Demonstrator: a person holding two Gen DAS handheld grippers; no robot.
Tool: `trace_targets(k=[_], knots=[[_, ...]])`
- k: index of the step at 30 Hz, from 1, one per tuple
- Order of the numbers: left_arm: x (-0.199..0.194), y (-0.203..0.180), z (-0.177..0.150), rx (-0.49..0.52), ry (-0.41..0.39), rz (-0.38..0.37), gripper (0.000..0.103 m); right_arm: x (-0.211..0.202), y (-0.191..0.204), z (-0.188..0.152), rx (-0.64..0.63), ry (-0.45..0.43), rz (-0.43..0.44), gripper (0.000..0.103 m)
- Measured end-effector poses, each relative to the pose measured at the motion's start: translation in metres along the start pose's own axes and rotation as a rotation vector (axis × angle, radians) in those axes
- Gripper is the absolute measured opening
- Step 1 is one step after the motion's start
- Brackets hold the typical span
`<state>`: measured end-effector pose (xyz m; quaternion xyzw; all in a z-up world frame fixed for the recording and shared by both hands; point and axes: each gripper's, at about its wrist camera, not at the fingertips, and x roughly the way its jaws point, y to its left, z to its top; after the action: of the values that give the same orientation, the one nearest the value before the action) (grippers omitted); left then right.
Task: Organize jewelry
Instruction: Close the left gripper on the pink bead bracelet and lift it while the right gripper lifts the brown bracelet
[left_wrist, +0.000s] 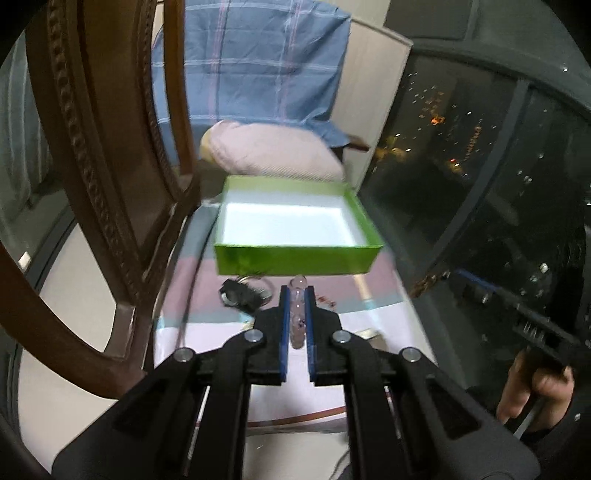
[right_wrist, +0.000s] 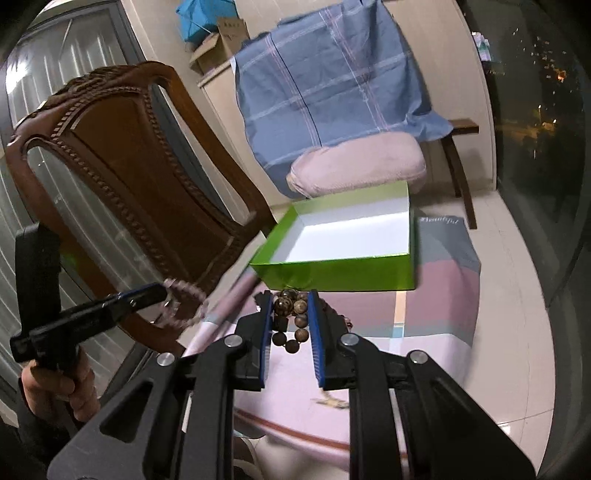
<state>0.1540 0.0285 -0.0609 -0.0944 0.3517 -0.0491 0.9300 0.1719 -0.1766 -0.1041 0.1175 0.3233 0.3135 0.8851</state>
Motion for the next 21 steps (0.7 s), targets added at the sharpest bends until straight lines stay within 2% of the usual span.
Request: trace_targets(k=[10, 21], knots=[[-0.04, -0.025, -0.016, 0.017, -0.038, 0.0, 0.008, -0.053, 0.059, -0.003, -0.094, -0.065, -0.199, 0.019], [-0.068, -0.028, -0.03, 0.03, -0.069, -0.009, 0.008, -0.072, 0.082, -0.019, -0.136, -0.092, -0.302, 0.019]])
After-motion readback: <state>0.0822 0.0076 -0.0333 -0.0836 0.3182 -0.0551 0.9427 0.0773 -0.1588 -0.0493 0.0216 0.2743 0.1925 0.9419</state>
